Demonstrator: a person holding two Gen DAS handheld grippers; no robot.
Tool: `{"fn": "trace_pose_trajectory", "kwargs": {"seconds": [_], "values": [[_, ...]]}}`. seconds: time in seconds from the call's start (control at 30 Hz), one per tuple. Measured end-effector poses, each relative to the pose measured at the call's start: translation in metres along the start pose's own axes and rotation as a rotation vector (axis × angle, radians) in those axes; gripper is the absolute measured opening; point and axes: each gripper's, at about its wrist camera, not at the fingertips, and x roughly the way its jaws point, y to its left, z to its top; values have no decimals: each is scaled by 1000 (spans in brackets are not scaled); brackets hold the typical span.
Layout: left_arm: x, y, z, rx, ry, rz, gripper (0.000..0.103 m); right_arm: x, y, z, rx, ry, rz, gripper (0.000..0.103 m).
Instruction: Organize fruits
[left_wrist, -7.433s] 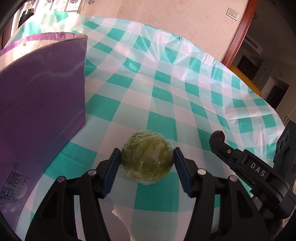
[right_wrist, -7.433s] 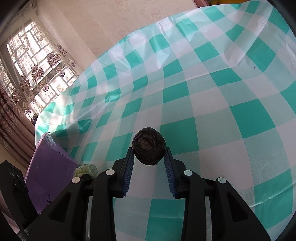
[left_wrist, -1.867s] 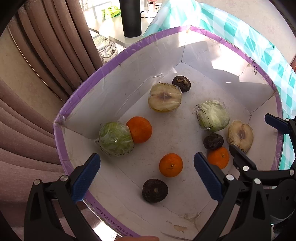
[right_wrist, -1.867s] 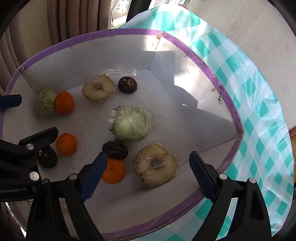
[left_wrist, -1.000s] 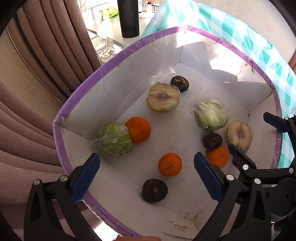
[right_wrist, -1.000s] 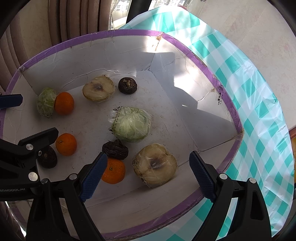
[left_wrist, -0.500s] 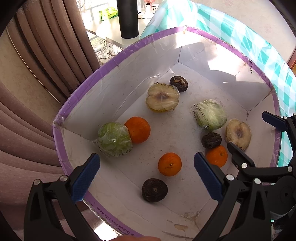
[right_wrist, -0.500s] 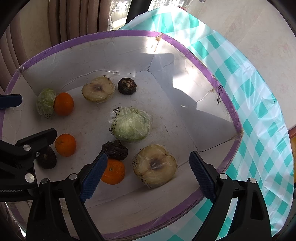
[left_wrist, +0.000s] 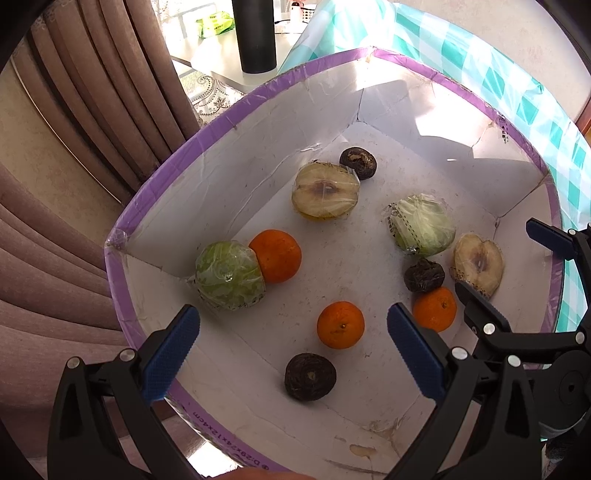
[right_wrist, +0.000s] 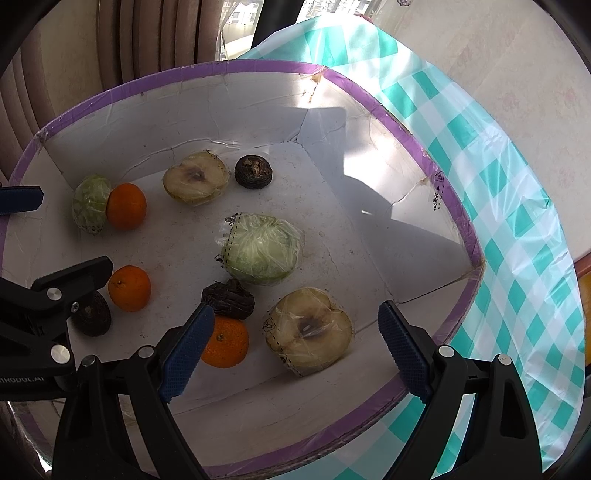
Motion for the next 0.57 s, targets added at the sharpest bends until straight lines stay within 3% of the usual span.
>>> {"fn": "trace_pose_trajectory", "kwargs": {"seconds": [0.3,0.5,0.57], "values": [[-2,2,-2,-4,-18,-9,101,-1,-1,0,9,-9,8,87],[-5,-4,-1,-23,-19,27,101,-1,-4,0,25,-28,23,87],[-12,-6,0,-39,-53,88,101,-5,-8,-1,50,-50,69,87]]}}
